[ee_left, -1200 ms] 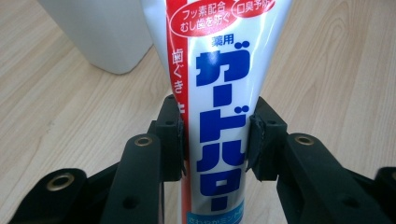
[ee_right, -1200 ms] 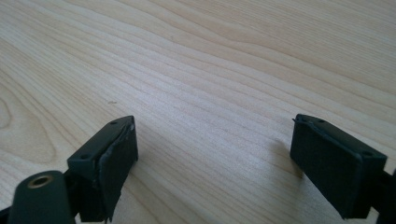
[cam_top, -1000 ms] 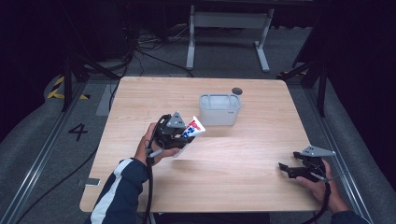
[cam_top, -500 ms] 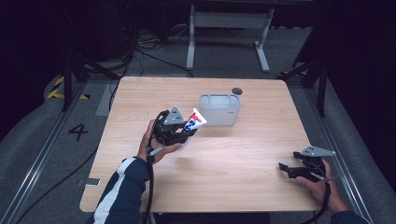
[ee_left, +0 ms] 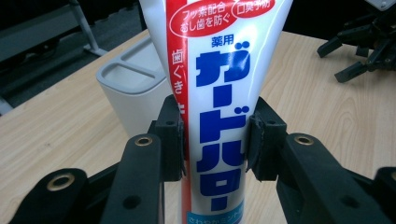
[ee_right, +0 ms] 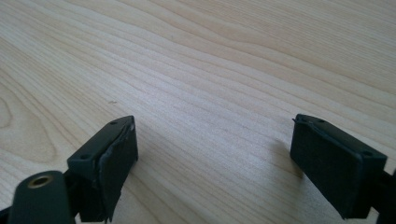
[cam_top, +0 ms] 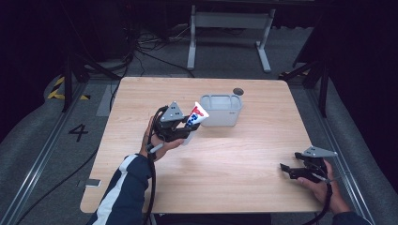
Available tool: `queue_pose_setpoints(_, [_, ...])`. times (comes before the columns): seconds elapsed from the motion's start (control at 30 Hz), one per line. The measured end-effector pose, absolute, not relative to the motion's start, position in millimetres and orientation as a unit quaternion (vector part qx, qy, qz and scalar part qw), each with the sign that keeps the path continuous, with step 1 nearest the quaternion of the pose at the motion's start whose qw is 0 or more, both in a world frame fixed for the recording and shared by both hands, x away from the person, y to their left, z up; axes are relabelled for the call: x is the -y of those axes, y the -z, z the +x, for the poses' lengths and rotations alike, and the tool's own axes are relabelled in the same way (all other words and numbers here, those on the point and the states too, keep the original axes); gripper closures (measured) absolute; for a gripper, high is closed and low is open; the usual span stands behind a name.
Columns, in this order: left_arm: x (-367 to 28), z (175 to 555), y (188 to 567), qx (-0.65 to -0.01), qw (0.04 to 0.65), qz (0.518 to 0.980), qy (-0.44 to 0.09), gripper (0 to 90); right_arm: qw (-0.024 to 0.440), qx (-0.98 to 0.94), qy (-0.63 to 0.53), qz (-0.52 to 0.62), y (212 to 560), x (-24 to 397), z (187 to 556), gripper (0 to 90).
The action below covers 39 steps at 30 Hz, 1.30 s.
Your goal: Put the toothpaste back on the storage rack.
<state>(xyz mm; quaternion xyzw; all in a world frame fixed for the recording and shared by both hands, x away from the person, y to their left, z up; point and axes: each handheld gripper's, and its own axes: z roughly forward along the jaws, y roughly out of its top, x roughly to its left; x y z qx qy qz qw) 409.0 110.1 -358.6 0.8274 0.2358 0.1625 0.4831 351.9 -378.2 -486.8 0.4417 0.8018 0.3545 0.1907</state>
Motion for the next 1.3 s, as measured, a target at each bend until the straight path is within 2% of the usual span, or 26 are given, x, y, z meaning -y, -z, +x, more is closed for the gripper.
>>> queue_pose_setpoints(0.43, [-106, 419, 347, -0.231, 0.508, 0.814, -0.164, 63.6, 0.191, -0.802, -0.355, 0.442, 487, 378, 352, 15.1])
queue_pose_setpoints(1.3, [-88, 446, 328, -0.225, 0.519, 0.806, -0.174, 63.7, 0.191, -0.802, -0.354, 0.442, 487, 378, 352, 15.1])
